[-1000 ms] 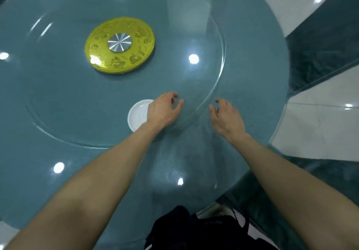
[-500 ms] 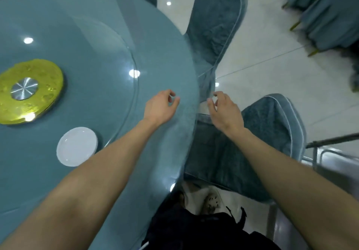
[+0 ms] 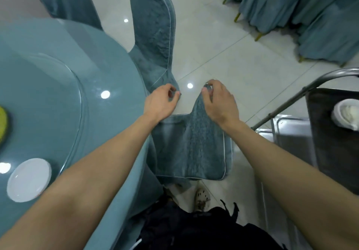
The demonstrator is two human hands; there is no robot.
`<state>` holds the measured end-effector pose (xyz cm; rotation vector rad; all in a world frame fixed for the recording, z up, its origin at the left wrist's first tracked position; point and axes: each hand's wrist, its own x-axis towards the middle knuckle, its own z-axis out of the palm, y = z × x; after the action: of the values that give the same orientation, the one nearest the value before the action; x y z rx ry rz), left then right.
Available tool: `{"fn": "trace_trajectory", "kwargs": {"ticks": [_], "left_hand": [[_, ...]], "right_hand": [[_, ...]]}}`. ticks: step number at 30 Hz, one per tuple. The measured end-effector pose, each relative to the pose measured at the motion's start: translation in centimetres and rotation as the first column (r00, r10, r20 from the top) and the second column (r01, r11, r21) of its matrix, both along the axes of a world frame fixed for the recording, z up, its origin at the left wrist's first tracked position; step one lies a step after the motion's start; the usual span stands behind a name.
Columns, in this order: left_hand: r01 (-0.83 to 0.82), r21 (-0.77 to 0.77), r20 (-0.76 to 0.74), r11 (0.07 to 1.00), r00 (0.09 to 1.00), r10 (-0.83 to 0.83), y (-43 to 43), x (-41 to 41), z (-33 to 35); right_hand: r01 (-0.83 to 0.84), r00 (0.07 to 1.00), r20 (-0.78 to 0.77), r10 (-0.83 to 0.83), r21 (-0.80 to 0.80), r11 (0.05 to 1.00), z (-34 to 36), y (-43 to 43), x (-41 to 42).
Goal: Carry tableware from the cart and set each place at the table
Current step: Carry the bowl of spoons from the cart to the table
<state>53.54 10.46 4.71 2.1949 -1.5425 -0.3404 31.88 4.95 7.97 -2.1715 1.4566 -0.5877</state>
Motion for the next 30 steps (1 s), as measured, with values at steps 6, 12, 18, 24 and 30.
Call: {"fn": "trace_trajectory", "kwargs": {"ticks": [6, 12, 18, 24, 30], "left_hand": [[0.074, -0.041, 0.013, 0.996, 0.997, -0.073, -3.5, -5.1, 1.4], [0.205, -0.068, -0.006, 0.976, 0.979, -0.206, -7.0, -9.3, 2.6], [0.361, -0.085, 0.010, 0.929, 0.932, -0.362, -9.9, -13.0, 3.6], [0.510, -0.100, 0.006, 0.854, 0.859, -0.512, -12.2, -17.2, 4.3], [0.617, -0.088, 0.018, 0.782, 0.786, -0.619, -13.6, -22.3, 3.8]], "right_hand": [[0.068, 0.996, 0.055, -0.068, -0.002, 0.998, 1.4, -1.0, -4.9], [0.209, 0.976, 0.060, -0.210, 0.017, 0.978, 1.3, -1.4, -9.2], [0.356, 0.934, 0.023, -0.357, 0.025, 0.934, 1.0, -0.6, -12.5], [0.514, 0.857, 0.030, -0.515, 0.029, 0.857, 0.6, 1.1, -15.8], [0.629, 0.773, 0.048, -0.632, 0.066, 0.775, -0.4, 2.9, -19.9]]}}
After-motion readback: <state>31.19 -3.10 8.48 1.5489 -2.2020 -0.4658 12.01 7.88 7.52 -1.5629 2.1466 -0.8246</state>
